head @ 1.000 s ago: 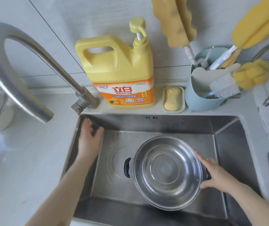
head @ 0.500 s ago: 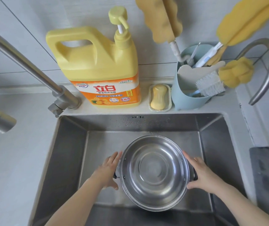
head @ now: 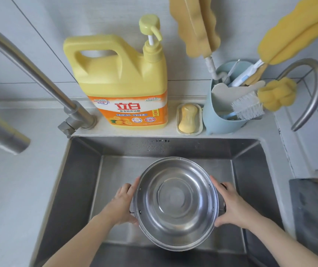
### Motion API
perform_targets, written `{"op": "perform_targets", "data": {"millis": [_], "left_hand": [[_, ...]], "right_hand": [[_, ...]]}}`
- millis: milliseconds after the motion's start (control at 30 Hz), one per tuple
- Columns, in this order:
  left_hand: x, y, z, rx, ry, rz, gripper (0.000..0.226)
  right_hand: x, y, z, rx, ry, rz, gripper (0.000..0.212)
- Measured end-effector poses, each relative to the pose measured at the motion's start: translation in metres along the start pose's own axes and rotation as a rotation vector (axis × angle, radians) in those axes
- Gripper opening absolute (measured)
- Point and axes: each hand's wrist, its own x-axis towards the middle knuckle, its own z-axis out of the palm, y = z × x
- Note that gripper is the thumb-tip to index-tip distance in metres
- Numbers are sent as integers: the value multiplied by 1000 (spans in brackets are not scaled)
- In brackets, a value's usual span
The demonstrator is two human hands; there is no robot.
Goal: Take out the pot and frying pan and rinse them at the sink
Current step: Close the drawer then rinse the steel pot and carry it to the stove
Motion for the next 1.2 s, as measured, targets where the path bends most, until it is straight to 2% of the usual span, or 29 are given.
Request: {"op": "perform_targets", "data": {"millis": [233, 433, 567, 667, 700, 800, 833, 867, 1000, 1133, 1200], "left_hand": [[-63, 5, -41, -18, 190, 51, 150], [-123, 22, -57, 25, 488, 124, 145], [-163, 41, -69, 90, 848, 215, 134], [-194, 62, -94, 226, 1193, 330, 110], [-203, 68, -105, 279, 1298, 371, 103], [-232, 83, -146, 390, 1550, 447, 95], [-242, 90, -161, 409, 1620, 458, 94], [-251, 96, -177, 423, 1680, 472, 96], [-289, 126, -234, 478, 1851, 534, 95], [-318, 149, -267, 546, 1924, 547, 107], [-327, 155, -277, 566, 1934, 560, 108]], "right_hand": [[-26, -41, -26, 8, 91, -147, 139], [-63, -68, -46, -92, 255, -292, 139], [-101, -95, -71, -200, 470, -423, 140], [-129, -122, -98, -307, 818, -619, 146], [-138, -130, -110, -340, 928, -695, 141], [-169, -166, -149, -414, 1194, -959, 87], [-181, -180, -164, -425, 1251, -1020, 75], [-193, -193, -178, -434, 1292, -1062, 73], [-237, -238, -225, -553, 1441, -1177, 96], [-264, -260, -253, -585, 1498, -1225, 99], [-271, -266, -261, -590, 1508, -1232, 93]]}}
